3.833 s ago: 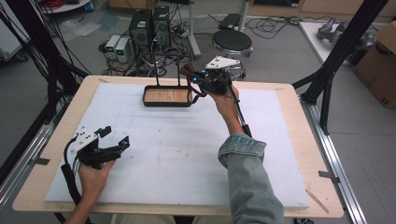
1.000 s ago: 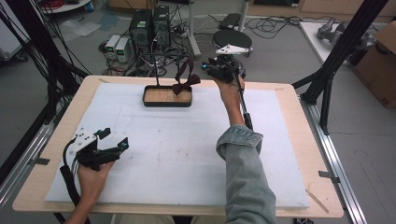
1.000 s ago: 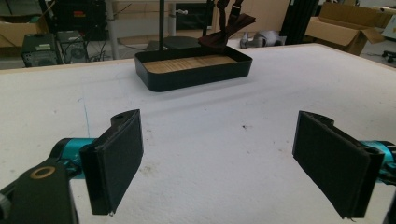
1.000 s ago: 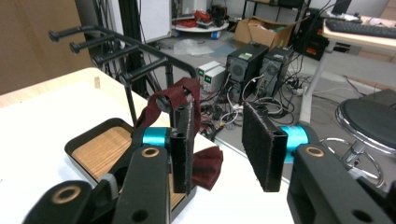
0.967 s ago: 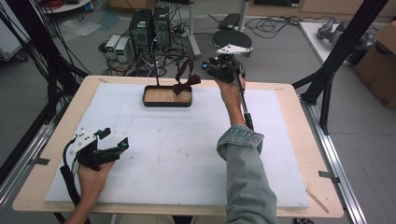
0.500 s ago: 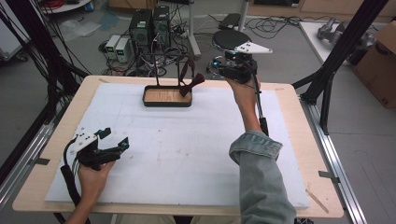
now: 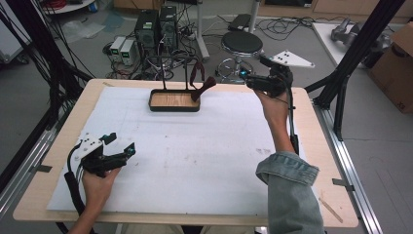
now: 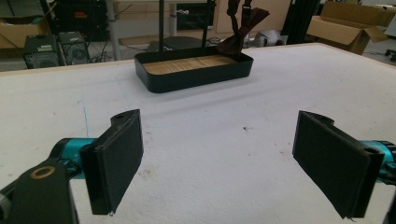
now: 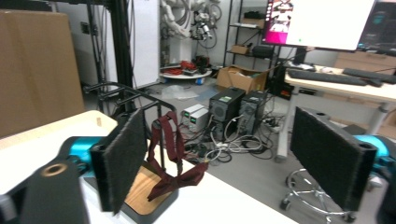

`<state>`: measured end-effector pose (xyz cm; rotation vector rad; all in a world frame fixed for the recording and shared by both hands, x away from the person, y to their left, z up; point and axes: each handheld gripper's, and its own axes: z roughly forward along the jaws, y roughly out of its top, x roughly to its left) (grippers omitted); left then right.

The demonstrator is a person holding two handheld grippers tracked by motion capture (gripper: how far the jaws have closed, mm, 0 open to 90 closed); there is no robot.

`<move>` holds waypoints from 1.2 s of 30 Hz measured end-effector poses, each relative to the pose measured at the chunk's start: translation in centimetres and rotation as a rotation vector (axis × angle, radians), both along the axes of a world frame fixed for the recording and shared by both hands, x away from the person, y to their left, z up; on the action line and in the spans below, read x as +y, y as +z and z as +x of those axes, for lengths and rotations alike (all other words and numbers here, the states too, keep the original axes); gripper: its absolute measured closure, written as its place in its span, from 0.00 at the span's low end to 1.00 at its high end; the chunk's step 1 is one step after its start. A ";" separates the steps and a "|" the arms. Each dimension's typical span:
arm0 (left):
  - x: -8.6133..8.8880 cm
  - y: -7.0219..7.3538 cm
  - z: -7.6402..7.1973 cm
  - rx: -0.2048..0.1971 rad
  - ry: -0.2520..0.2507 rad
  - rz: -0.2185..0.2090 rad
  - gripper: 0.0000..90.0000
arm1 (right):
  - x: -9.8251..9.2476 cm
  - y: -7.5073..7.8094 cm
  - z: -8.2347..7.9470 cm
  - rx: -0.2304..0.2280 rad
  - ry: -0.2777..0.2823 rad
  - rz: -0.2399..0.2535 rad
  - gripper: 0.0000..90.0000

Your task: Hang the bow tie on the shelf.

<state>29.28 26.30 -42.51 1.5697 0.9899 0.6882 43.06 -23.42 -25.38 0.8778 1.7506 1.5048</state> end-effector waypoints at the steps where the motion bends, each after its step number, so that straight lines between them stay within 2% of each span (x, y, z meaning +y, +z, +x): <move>1: 0.0 0.0 0.0 0.001 -0.001 0.001 0.19 | -0.3 0.0 -0.3 -0.009 -0.008 0.005 0.16; 6: 0.0 0.0 0.0 0.001 0.002 0.005 0.18 | -1.6 -0.3 -1.9 -0.042 -0.040 0.021 0.13; 12: 0.1 0.0 -0.1 0.001 0.006 0.013 0.18 | -3.2 -1.0 -4.0 -0.057 -0.065 0.030 0.13; 18: 0.1 0.1 -0.2 0.000 0.013 0.011 0.18 | -4.6 -2.3 -6.3 -0.075 -0.083 0.039 0.13; 28: 0.3 0.1 -0.3 0.003 0.025 0.014 0.18 | -6.8 -5.5 -9.7 -0.069 -0.112 0.079 0.13; 36: 0.3 0.0 -0.2 0.004 0.031 0.010 0.18 | -7.9 -8.9 -11.8 -0.032 -0.145 0.101 0.13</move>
